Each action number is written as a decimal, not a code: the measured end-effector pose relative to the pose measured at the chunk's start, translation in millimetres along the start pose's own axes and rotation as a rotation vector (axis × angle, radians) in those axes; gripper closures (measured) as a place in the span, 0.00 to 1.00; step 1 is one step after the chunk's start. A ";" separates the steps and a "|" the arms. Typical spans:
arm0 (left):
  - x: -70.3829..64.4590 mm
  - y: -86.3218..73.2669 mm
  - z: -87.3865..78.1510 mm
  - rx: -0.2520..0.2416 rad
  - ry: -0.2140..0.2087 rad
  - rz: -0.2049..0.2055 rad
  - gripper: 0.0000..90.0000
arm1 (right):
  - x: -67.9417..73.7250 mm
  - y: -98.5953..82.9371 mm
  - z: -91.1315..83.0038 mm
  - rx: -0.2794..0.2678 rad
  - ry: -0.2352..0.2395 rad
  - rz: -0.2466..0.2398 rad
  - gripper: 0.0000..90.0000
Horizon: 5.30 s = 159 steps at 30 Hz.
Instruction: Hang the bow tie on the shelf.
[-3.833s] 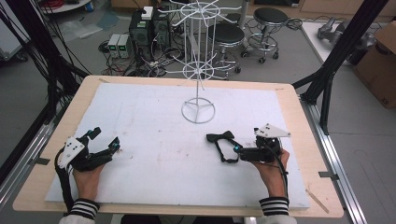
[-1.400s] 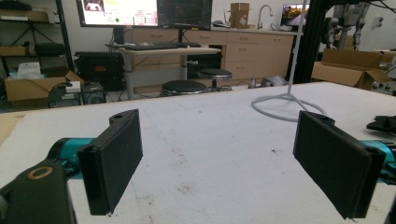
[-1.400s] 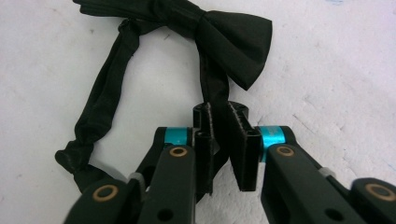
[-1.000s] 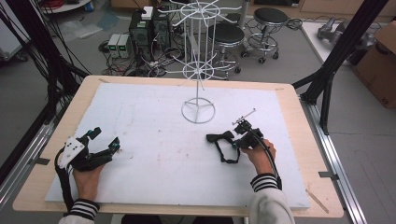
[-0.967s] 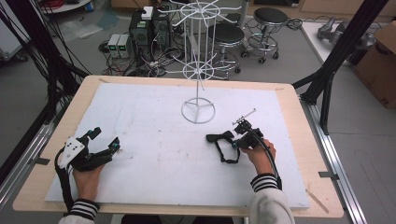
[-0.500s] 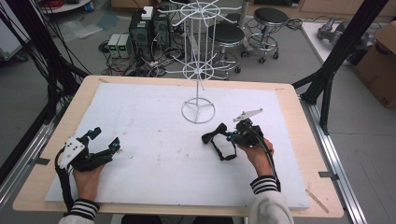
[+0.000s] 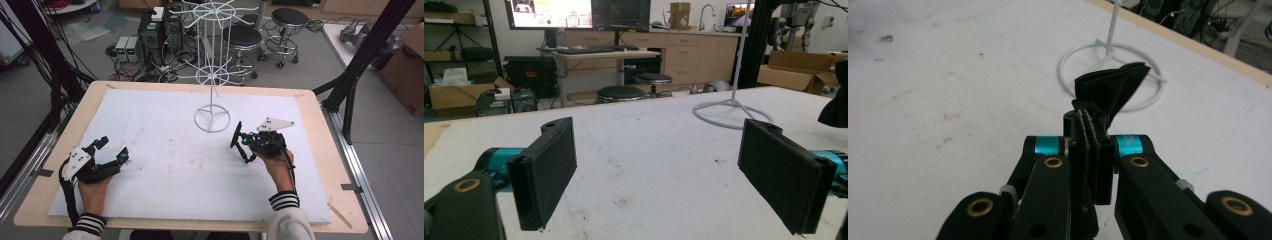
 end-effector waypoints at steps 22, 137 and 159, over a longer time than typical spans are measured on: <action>0.0 0.0 0.0 0.000 0.000 0.002 0.18 | 24.6 35.0 -16.2 -0.211 0.050 -0.112 0.99; 0.9 0.1 0.2 0.000 0.003 -0.008 0.18 | -12.6 113.1 43.3 -0.124 -0.024 -0.077 0.62; 1.0 0.1 0.0 -0.001 0.001 -0.009 0.18 | 24.4 33.3 -21.1 -0.194 -0.163 -0.018 0.11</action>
Point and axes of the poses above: each handheld gripper's, and its own axes: z roughly forward along the jaws, y roughly out of its top, x roughly to its left, the point moved 5 cm from there along z, roughly forward along the jaws, and after that the axes turned 11 degrees about y, right-handed, at the moved point
